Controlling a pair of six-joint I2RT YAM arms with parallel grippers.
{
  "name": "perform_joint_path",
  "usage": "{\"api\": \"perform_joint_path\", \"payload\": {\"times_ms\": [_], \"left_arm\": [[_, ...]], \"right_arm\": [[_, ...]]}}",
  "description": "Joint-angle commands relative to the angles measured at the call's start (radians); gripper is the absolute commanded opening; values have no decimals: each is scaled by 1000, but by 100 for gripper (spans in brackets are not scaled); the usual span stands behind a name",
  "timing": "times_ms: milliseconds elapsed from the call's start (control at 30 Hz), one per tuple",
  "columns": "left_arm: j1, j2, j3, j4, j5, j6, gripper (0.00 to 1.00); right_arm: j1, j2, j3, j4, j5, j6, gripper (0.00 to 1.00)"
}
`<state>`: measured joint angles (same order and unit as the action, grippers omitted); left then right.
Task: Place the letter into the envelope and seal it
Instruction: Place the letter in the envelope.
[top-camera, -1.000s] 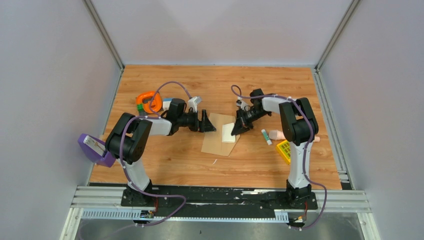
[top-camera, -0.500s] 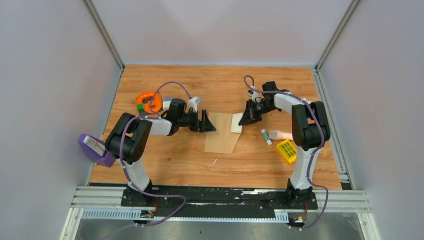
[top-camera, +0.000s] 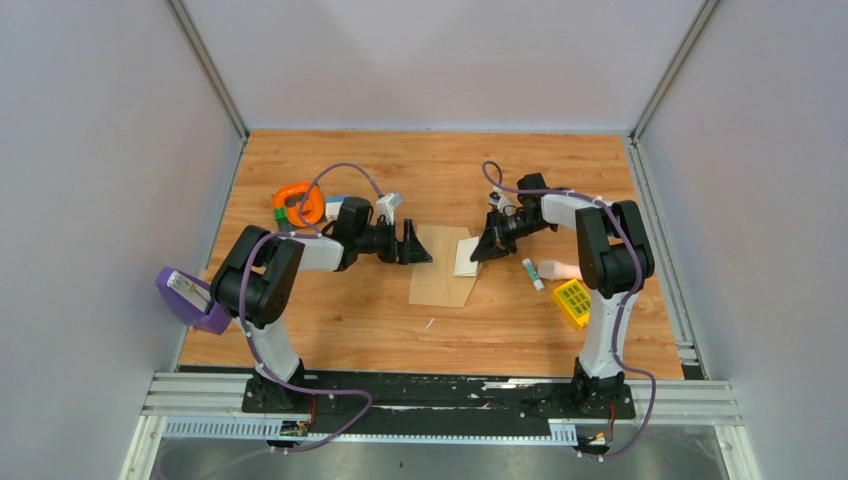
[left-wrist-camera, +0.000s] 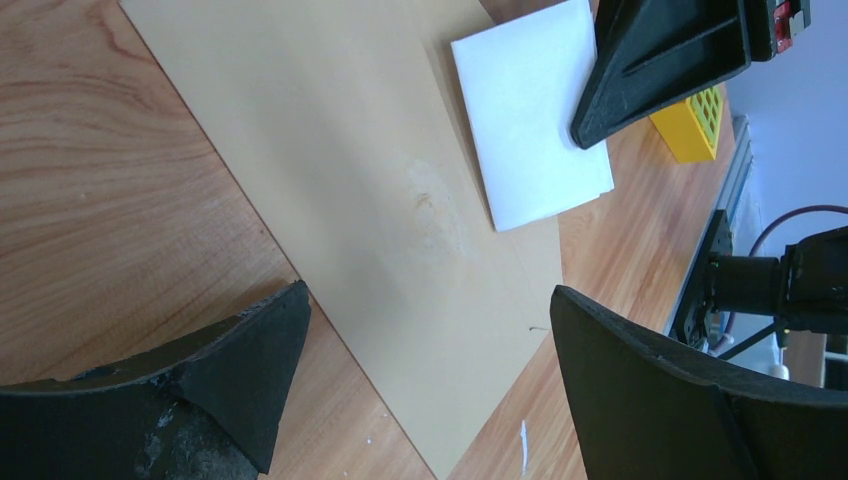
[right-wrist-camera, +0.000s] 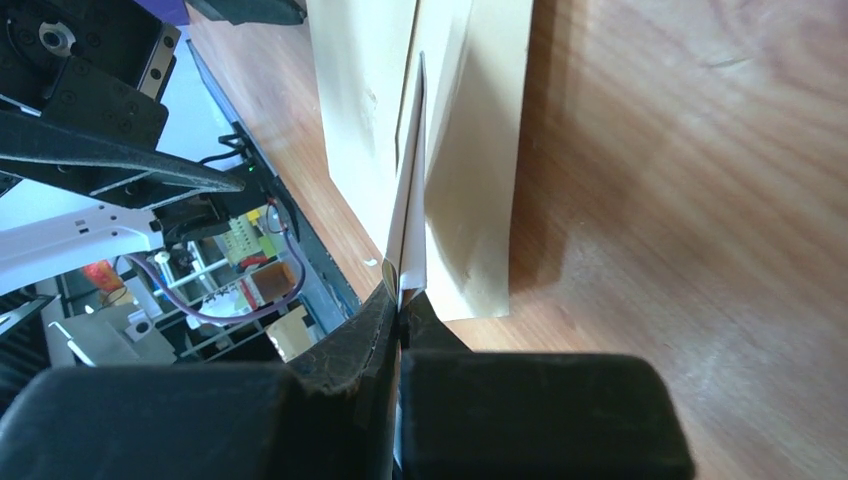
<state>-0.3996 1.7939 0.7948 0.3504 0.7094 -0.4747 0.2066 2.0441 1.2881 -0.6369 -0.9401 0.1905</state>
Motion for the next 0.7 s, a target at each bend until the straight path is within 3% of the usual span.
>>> {"api": "perform_joint_path", "payload": {"times_ms": [0,667], "left_arm": [[-7,26,-9,-58,-33,-5,100],[-7,18,-12,-48,-29,-9,100]], "right_arm": [[12,7,-12,36,-72,26,0],[31,111,30,2,-68,6,0]]}}
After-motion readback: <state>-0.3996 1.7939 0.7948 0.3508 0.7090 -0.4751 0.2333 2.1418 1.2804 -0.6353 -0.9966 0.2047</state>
